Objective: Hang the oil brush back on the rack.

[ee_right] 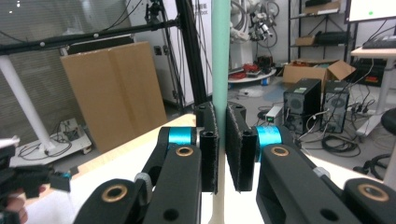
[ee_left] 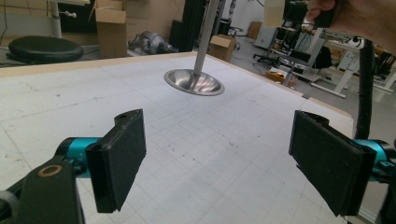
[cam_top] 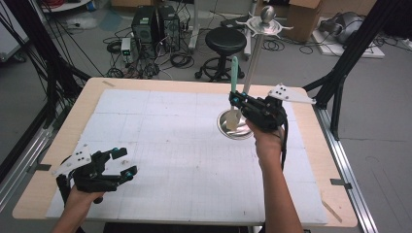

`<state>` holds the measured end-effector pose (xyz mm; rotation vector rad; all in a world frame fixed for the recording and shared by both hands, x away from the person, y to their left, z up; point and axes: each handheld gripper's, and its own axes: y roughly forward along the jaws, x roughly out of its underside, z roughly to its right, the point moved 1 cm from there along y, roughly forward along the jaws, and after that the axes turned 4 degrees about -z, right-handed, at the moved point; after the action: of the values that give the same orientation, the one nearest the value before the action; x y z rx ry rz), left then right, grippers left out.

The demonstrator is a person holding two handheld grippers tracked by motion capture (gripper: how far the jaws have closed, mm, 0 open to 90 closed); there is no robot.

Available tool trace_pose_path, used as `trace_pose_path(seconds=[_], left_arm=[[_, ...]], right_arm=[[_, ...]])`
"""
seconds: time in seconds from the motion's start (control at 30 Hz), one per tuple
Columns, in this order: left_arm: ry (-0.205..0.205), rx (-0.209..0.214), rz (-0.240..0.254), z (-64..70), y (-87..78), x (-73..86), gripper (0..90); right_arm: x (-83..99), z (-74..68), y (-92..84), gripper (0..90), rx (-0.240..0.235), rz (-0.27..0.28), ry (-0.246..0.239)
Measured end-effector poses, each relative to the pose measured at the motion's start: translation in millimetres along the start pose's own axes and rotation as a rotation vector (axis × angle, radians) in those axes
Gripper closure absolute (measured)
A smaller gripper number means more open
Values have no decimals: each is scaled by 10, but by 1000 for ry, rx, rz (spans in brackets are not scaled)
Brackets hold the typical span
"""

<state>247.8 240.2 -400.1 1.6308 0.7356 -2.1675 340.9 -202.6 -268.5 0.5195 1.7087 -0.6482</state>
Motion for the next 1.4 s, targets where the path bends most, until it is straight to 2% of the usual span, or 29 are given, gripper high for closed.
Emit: trace_pose_path(seconds=[0.13,0.5,1.3,1.37,1.4], left_arm=[[3,-4,-5,-9,-3,10,193],[3,4,-5,-7,-8,12,192],[-3,9,-1,-20,-22,8,195],[-12,13,7,-20,-21,10,196],[-15,12,13,-24,-25,9,195]], right_arm=[[-147,47,3,846,18,22,-3],[-345,133,-6,846,61,45,10],[-344,311,4,845,117,31,61],[-343,306,1,836,125,23,57],[-343,299,-7,784,132,23,51]])
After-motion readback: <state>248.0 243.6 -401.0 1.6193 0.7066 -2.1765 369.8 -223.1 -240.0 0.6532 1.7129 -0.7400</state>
